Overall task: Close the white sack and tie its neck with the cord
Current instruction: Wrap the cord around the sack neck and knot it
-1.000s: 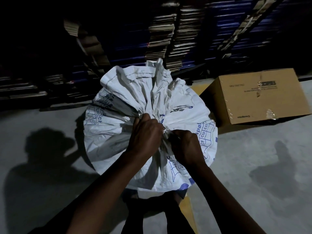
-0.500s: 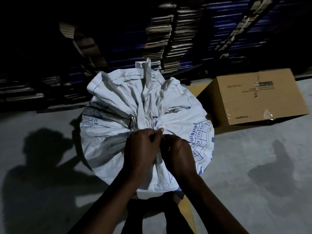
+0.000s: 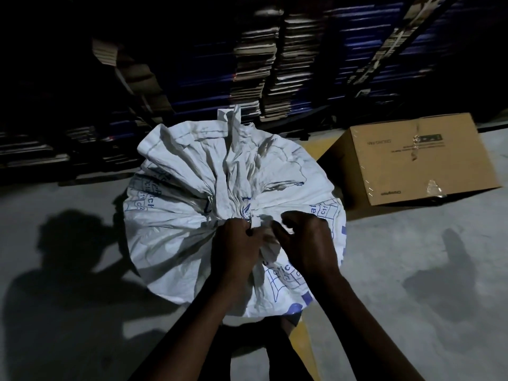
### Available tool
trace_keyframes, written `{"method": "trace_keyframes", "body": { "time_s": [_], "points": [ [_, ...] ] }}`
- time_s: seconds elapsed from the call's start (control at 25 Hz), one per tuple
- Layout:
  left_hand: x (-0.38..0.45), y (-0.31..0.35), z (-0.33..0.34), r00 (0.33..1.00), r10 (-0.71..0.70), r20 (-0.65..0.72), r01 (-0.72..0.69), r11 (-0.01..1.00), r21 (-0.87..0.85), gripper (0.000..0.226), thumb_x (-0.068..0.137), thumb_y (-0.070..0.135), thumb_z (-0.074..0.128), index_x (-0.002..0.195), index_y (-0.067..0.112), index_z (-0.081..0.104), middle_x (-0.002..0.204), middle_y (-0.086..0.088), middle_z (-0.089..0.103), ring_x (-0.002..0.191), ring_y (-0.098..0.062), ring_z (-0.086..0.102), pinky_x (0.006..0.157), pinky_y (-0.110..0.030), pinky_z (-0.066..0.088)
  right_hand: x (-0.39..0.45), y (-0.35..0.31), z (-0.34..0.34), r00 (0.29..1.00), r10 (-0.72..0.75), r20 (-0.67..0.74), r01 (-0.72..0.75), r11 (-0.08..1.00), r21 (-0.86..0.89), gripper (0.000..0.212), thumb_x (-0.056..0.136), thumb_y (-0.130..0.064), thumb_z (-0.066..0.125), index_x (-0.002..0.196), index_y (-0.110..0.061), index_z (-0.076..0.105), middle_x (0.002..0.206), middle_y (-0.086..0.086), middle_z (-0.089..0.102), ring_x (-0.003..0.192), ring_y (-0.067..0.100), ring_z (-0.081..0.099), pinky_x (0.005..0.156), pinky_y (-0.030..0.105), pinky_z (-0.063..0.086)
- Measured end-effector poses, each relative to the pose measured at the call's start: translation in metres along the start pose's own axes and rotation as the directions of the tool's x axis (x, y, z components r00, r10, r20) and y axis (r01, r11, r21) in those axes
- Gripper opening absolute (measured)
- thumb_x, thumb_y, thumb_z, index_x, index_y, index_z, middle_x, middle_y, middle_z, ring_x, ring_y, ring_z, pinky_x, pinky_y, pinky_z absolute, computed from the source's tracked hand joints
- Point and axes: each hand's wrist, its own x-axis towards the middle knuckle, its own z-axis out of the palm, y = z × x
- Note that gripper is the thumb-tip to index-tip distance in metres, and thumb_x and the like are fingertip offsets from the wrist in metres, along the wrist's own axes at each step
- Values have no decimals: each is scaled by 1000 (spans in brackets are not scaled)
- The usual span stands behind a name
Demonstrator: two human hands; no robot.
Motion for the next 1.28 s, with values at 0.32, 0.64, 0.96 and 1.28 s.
{"method": "trace_keyframes", "body": {
  "time_s": [0.32, 0.64, 0.96, 1.28],
  "points": [
    [-1, -21, -1, 985, 163, -61, -161, 986, 44, 48, 92, 13, 59, 52, 18, 34, 69, -23, 68, 73, -40, 67, 65, -43, 48, 26, -21, 17, 911, -173, 374, 293, 910, -293, 31, 94, -36, 39, 72, -16, 50, 80, 15, 66, 75, 38, 62, 60, 33, 28],
    [14, -45, -26, 969, 246, -4, -246, 969, -15, 54, 91, 51, 48, 66, 9, 70, 64, -4, 75, 69, -25, 74, 70, -41, 58, 37, 9, 8, 899, -352, 260, 407, 892, -196, 27, 90, -25, 41, 69, -18, 56, 65, 8, 65, 58, 32, 59, 53, 32, 37],
    [29, -60, -42, 988, 138, 73, -116, 962, -247, 26, 96, 23, 68, 79, 9, 81, 70, 1, 79, 69, -8, 77, 81, -40, 63, 23, -10, 9, 919, -280, 279, 299, 954, -27, 29, 87, -32, 43, 67, -15, 56, 65, 7, 66, 63, 32, 64, 60, 39, 51],
    [32, -74, -36, 990, 86, 115, -38, 928, -371, 33, 86, 45, 67, 79, 17, 82, 73, 2, 80, 72, -10, 78, 83, -49, 63, 2, -10, 8, 938, -240, 249, 180, 954, 241, 25, 93, -18, 70, 115, -31, 65, 100, 7, 78, 91, 19, 75, 81, 45, 60]
  ]
}}
